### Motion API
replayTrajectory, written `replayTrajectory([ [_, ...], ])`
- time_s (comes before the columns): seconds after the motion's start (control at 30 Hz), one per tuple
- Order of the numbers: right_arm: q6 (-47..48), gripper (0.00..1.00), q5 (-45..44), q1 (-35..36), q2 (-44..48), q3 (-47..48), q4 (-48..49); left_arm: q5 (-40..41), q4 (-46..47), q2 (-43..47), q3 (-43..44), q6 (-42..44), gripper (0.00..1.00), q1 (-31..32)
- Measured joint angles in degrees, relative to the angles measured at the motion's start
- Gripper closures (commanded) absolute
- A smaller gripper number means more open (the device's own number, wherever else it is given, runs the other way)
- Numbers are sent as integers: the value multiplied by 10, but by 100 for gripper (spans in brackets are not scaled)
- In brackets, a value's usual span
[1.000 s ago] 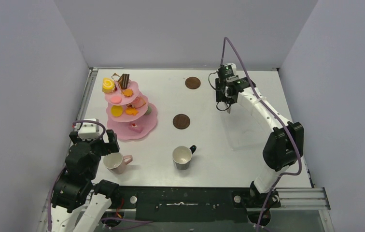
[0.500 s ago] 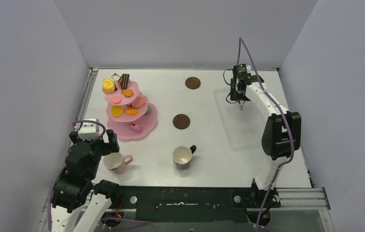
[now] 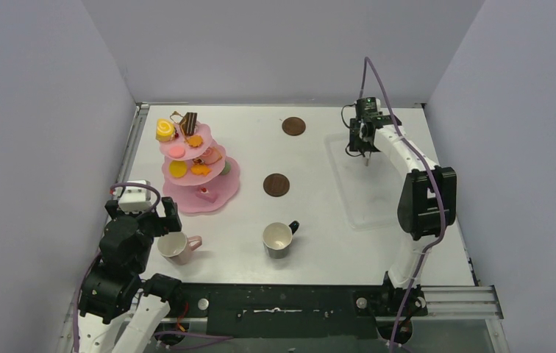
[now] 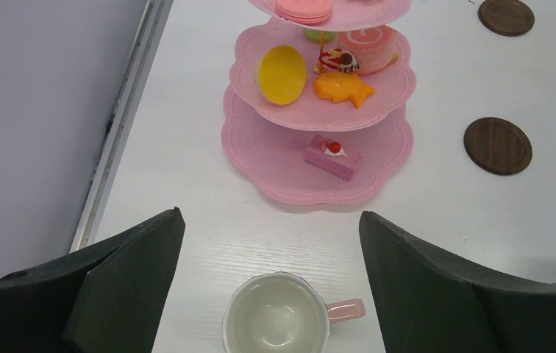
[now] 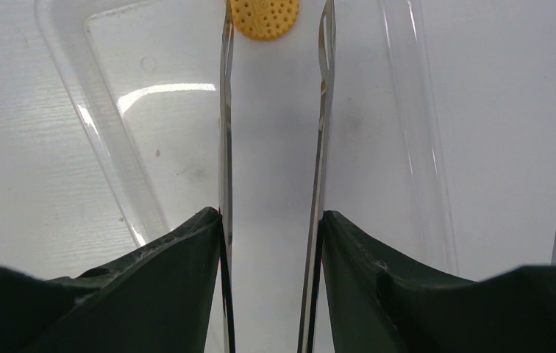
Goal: Serve the afternoon tea
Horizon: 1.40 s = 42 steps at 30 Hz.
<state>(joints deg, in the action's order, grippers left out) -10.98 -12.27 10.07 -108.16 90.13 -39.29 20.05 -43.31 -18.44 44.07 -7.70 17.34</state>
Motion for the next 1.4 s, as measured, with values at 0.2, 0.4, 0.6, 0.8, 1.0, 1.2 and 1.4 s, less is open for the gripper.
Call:
replayTrajectory([
  [0.2,1,49,14,-11,-17,0,2,0,0,0,0,0,12,-3],
  [0.4,1,49,38,-18,-20,0,15,0,0,0,0,0,12,-3],
  [0.6,0,49,49,-22,-23,0,21,0,0,-2,0,0,12,-6],
  [0.8,-1,48,57,-26,-23,0,24,0,0,-3,0,0,12,-6],
  [1.0,-4,48,64,-34,-23,-2,25,0,1,-5,0,0,12,-6],
  [1.2,-10,49,78,-37,-23,-13,30,0,1,-6,0,0,12,-6],
  [1.4,-15,53,86,-37,-24,-17,33,0,1,-6,0,0,12,-6],
])
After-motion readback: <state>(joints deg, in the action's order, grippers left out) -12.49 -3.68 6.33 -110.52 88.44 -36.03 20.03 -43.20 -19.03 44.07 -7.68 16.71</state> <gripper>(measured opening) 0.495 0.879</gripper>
